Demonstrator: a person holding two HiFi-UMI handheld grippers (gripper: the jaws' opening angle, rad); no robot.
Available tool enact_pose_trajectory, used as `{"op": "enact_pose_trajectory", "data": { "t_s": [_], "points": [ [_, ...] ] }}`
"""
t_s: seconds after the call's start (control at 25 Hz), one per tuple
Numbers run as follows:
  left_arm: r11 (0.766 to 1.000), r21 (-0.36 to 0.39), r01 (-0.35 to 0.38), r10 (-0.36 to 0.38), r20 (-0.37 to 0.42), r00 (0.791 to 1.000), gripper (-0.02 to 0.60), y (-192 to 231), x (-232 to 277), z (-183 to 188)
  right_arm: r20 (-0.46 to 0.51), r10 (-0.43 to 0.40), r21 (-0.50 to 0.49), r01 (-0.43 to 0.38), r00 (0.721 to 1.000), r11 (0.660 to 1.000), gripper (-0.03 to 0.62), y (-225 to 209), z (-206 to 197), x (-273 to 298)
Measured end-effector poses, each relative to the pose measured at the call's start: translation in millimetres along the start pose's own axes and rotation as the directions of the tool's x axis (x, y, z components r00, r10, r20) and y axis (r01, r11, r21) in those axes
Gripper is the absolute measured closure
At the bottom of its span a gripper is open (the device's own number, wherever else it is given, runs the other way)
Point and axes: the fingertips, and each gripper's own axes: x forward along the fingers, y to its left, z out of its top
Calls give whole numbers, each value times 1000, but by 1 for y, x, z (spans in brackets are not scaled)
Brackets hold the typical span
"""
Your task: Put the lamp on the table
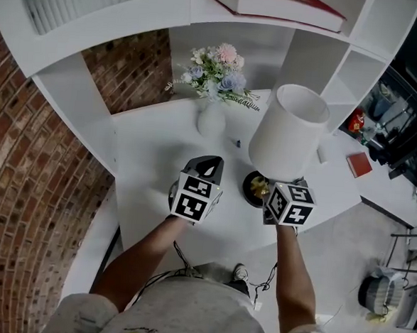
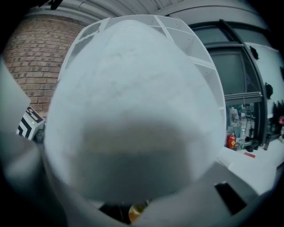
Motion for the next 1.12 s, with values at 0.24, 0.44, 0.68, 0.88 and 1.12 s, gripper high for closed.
{"op": "enact_pose_trajectory", "data": {
  "t_s": [0.24,0.44,0.68,0.88,1.12],
  "points": [
    [1000,10,25,-25,-20,999,586,-5,9,-5,7,-3,-12,3,1000,1000,451,-6,-5,15],
    [999,11,31,-31,-30,999,586,-7,14,-7,13,-7,-19,7,1000,1000,451,-13,-7,26],
    [999,27,42,-41,-47,998,586,-14,18,-6,16,-8,-31,8,1000,999,451,-21,-8,39],
    [999,28,41,-39,-59,997,586,-14,21,-10,3,-7,-23,7,1000,1000,451,-27,-16,47],
    [998,37,44,-42,-66,997,586,-20,26,-10,26,-6,-10,6,1000,1000,451,-35,-14,51]
  ]
}}
